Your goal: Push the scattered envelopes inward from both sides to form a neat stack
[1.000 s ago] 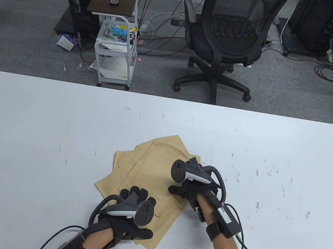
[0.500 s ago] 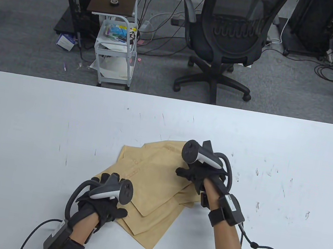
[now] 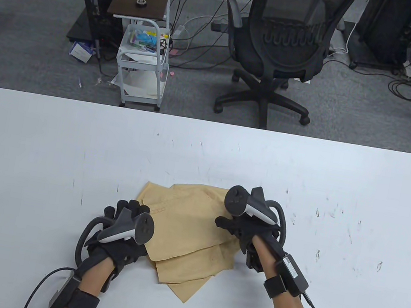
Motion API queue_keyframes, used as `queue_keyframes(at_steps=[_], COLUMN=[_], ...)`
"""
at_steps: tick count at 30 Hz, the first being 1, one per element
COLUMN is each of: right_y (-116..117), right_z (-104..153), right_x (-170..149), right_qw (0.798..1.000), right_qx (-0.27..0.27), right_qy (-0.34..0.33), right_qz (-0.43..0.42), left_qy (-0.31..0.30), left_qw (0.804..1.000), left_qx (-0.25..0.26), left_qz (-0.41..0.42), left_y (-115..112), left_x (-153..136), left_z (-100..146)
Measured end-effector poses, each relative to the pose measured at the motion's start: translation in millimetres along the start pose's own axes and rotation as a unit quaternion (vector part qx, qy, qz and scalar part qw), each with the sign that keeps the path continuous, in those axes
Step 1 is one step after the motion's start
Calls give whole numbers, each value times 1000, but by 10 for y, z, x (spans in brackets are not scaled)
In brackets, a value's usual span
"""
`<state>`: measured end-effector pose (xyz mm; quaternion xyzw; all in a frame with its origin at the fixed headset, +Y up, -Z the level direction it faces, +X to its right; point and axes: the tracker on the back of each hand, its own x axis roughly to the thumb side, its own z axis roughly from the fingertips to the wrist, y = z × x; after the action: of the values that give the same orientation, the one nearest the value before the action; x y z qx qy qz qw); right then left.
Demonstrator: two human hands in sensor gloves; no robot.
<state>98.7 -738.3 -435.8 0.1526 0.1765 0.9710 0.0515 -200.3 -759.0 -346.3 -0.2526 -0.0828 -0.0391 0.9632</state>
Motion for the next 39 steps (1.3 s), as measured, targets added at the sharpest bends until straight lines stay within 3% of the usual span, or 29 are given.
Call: queue_keyframes(at_steps=[4,8,10,11,15,18,20,24,27,29,31,33,35,39], right_y=[201,257,231,202,241,371,325,30,-216,-288,-288,-214,-78,161], right_z=[43,168,245,280,239,205,234,224,98,-55,-243,-478,-708,-977], right_x=[102,176,163,135,71,135,163,90,52,96,185,320,452,596], right_qw=[995,978,974,974,978,983,981,986,994,997,997,997,995,994], right_qx=[47,62,80,84,84,88,95,98,86,73,67,61,87,103], right_qy=[-25,-44,-48,-52,-49,-88,-90,-64,-31,-35,-43,-48,-47,-38], right_qz=[86,194,209,205,183,136,146,121,60,18,-10,-13,2,23], left_qy=[21,125,86,51,-14,-20,16,35,-51,-129,-171,-179,-174,-181], left_qw=[999,979,980,984,991,997,1000,998,993,985,982,981,977,978], left_qx=[36,140,170,168,57,18,-8,38,57,29,-19,-70,-100,-95], left_qz=[23,-75,-62,-10,123,68,-11,-26,85,110,80,-7,-68,-48], left_y=[172,348,317,249,15,-116,-120,96,218,161,46,-134,-232,-341], left_x=[-138,-407,-522,-541,-442,-269,-198,-184,-71,111,341,578,672,644], left_z=[151,232,235,196,-61,-257,-292,-89,164,198,141,19,-49,-84])
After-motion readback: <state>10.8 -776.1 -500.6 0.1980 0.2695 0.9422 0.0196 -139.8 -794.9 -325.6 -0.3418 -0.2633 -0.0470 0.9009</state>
